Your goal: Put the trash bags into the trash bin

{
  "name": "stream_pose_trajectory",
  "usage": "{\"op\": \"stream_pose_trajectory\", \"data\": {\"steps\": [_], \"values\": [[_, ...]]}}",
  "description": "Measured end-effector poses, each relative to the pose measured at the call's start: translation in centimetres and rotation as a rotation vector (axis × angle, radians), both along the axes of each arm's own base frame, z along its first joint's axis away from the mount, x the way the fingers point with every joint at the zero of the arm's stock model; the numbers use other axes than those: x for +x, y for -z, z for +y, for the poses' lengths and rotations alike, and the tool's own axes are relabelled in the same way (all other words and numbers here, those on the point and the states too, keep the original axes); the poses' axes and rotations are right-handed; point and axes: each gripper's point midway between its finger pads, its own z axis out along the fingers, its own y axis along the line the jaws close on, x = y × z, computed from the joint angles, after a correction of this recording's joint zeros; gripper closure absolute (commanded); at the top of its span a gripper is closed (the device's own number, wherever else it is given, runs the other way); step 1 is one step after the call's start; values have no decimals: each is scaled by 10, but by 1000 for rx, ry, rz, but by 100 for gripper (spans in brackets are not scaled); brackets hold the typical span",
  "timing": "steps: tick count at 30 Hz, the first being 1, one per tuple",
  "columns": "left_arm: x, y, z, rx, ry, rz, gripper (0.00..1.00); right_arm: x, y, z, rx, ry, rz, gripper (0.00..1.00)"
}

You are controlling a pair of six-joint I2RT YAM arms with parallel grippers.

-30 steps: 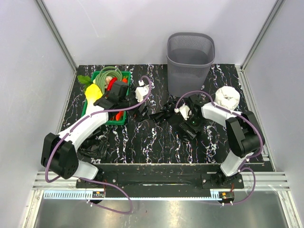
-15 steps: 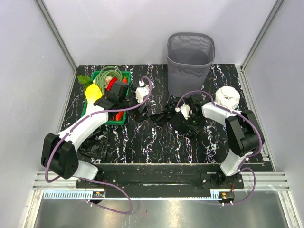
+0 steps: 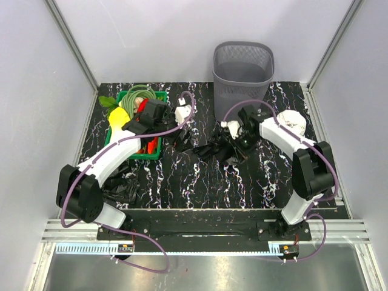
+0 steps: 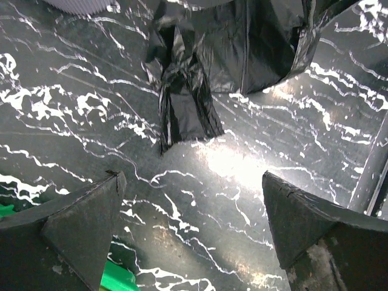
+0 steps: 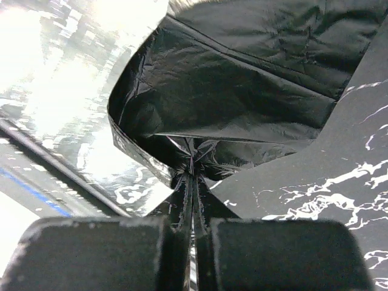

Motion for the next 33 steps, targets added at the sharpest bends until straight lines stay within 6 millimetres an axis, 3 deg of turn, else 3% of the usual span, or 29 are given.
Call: {"op": "stream_pose_trajectory", "data": {"steps": [7,11,18,25,33], "values": [[3,-26,-14,-63,23,-27,1,12,-88,39,212,-3,-30,100],[-3,-46,-30,-94,90,-75,1,6,-118,50,282,-12,-7,100],[-17,-74,-57,-119,214,-171,1,-2,-139,58,333,-17,52,100],[-27,-64,-78,-78,293,-206,1,0,-136,66,362,-20,107,100],[-19,-42,-98,-63,334,-149,1,0,-138,67,366,-20,107,100]]}}
